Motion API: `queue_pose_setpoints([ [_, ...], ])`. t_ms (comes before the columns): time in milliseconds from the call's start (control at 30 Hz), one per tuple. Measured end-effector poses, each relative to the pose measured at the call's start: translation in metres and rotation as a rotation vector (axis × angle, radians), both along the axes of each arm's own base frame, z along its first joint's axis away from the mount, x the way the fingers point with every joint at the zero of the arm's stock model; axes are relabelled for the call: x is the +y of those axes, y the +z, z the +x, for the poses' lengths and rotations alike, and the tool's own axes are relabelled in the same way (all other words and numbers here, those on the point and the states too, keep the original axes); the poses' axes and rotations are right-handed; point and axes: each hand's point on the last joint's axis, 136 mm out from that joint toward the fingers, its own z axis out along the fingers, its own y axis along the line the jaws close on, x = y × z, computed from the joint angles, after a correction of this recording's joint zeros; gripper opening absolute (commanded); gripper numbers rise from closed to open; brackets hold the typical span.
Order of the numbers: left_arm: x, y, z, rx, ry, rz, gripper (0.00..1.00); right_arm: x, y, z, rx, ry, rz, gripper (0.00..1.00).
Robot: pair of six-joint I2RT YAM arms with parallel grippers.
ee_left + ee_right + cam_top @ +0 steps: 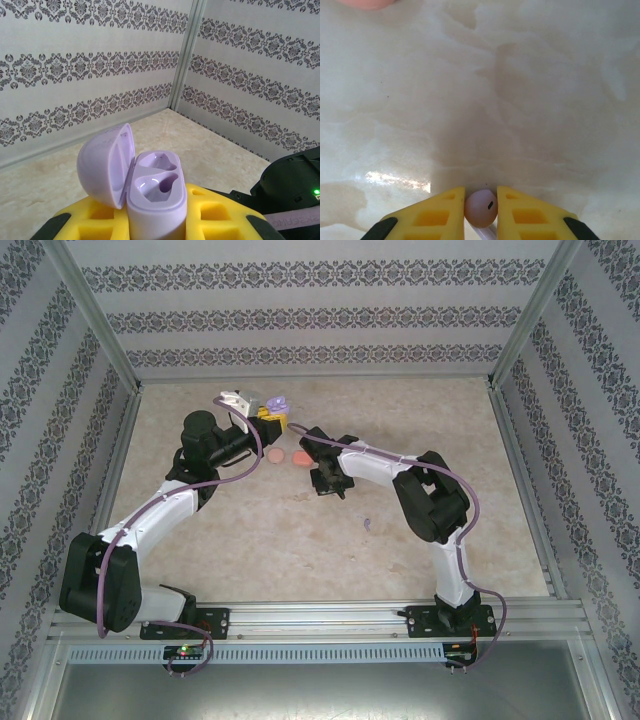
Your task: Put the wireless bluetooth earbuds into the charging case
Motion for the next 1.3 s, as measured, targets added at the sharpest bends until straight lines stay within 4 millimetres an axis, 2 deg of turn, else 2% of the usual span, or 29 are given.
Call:
queue_pose_setpoints([
  [233,0.0,0.0,0.0,0.0,0.0,0.0,0.0,-0.005,0.007,-0.001,-0.017,-0.019,0.026,0.18],
  [367,0.0,0.0,-0.001,-0.007,-0.004,0.005,0.0,-0.008,0.029,0.004,-0.056,-0.046,0.076,0.18],
  [533,-0.002,0.01,-0.001,-0.096,-0.005,0.031,0.0,-0.014,0.079,0.019,-0.156,-0.09,0.187,0.18],
  [800,-0.023,0.006,-0.012,-0.225,-0.04,0.146,0.0,-0.026,0.155,0.036,-0.308,-0.138,0.347,0.18],
  [1067,-0.037,-0.029,-0.011,-0.244,-0.05,0.188,0.0,-0.041,0.24,0.041,-0.493,-0.151,0.503,0.18],
  [1300,-0.053,-0.039,-0.002,-0.275,-0.03,0.194,0.0,-0.047,0.312,0.039,-0.659,-0.152,0.651,0.17],
])
